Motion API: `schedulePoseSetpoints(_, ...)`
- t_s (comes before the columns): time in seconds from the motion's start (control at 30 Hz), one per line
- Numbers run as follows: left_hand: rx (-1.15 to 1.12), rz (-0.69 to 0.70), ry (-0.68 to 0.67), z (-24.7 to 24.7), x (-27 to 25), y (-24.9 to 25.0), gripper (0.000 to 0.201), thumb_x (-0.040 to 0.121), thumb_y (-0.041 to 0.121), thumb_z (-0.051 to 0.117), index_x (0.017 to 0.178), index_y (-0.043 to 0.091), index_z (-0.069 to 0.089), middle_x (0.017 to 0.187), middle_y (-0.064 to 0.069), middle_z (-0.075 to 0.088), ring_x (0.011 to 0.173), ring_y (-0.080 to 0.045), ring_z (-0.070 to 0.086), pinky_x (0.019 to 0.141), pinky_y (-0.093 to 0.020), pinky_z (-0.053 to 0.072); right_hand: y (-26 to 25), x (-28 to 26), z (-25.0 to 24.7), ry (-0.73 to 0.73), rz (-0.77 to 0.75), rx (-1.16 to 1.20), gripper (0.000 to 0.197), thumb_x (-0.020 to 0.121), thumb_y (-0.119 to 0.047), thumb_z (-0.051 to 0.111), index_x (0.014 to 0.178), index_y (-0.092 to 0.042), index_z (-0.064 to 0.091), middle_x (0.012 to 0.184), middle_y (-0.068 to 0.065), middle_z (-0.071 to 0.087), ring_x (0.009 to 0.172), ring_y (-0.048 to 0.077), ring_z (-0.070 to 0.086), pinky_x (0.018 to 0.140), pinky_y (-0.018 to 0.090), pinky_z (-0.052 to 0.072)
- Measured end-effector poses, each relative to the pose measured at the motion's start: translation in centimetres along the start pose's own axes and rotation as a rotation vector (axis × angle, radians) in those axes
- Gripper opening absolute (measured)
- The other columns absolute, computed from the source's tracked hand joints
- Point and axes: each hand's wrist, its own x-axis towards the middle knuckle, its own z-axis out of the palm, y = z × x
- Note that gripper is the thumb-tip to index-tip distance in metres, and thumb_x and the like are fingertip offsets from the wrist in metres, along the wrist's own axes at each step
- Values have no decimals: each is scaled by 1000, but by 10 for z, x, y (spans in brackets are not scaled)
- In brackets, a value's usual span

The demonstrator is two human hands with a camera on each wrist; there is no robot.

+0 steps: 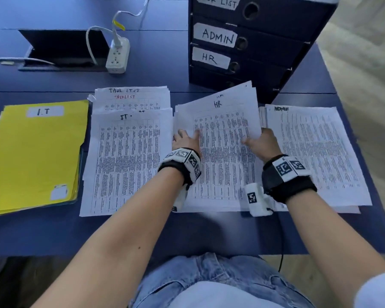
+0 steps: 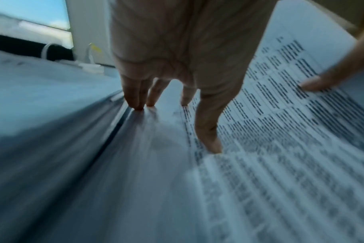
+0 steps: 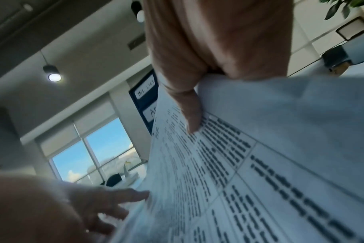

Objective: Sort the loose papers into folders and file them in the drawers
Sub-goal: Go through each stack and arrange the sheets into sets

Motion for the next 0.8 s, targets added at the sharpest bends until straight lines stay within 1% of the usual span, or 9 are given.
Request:
schedulePoseSetpoints(0.1, -421, -49, 33, -10, -9, 0, 97, 76, 28, 75, 147, 20, 10, 147, -19, 20, 135, -36, 26, 110, -45, 27, -6, -19, -11, 15, -49, 82, 19, 88, -15, 62, 102, -5, 54, 90, 4, 54, 87, 20, 56, 75, 26, 50)
schedulePoseSetpoints(0.2, -1076, -49, 257, -36, -19, 1, 111, 60, 46, 82, 141, 7, 18, 142, -16, 29, 132, -31, 33, 110, -44, 33, -25, -49, -39, 84, -181, 222, 15, 88, -10, 62, 88, -5, 47, 72, -3, 42, 63, 5, 48, 50, 10, 38)
schedulePoseSetpoints(0.27, -1462, 135, 372, -55, -32, 1, 120, 38, 53, 87, 131, 1, 31, 129, -15, 48, 119, -26, 51, 95, -34, 48, -41, -69, -59, 145, -298, 339, 20, 85, -5, 63, 73, -11, 48, 69, -6, 45, 55, -8, 51, 46, 3, 36)
schedulePoseSetpoints(0.33, -1642, 376, 382, -73, -44, -1, 105, 42, 45, 88, 125, -3, 43, 114, -14, 62, 102, -22, 63, 86, -27, 52, -58, -87, -71, 211, -391, 457, 32, 84, -4, 64, 68, -20, 41, 66, -14, 49, 47, -15, 48, 48, 1, 35)
schedulePoseSetpoints(0.47, -1608, 667, 651, -118, -72, 3, 36, 64, 23, 77, 94, 12, 61, 85, 3, 71, 86, -21, 64, 86, -40, 53, -81, -102, -79, 308, -528, 852, 31, 77, 4, 68, 78, -21, 49, 71, -18, 63, 65, -9, 61, 68, 15, 50)
schedulePoseSetpoints(0.53, -1584, 698, 725, -123, -80, 4, 23, 68, 17, 72, 88, 17, 60, 78, 8, 71, 82, -17, 64, 82, -37, 54, -83, -100, -75, 340, -538, 935, 31, 77, 6, 68, 79, -19, 51, 71, -16, 64, 66, -6, 62, 70, 18, 51)
schedulePoseSetpoints(0.63, -1584, 645, 681, -106, -84, -2, 38, 63, 23, 76, 95, 11, 59, 86, 6, 70, 84, -12, 65, 78, -27, 53, -72, -94, -64, 314, -523, 921, 30, 75, 5, 71, 86, -20, 59, 74, -15, 70, 77, 1, 66, 75, 24, 54)
schedulePoseSetpoints(0.73, -1576, 576, 571, -81, -81, -6, 70, 58, 21, 82, 113, -10, 54, 96, -8, 66, 87, -14, 65, 74, -21, 52, -56, -83, -51, 320, -430, 905, 29, 73, 2, 75, 99, -2, 63, 83, -8, 71, 80, 8, 68, 74, 27, 55)
schedulePoseSetpoints(0.8, -1529, 534, 571, -75, -81, -3, 64, 63, 16, 80, 114, -12, 54, 94, -5, 65, 85, -11, 64, 72, -17, 51, -54, -81, -47, 351, -387, 909, 33, 74, -1, 75, 104, 4, 62, 81, -5, 70, 77, 10, 67, 72, 29, 55)
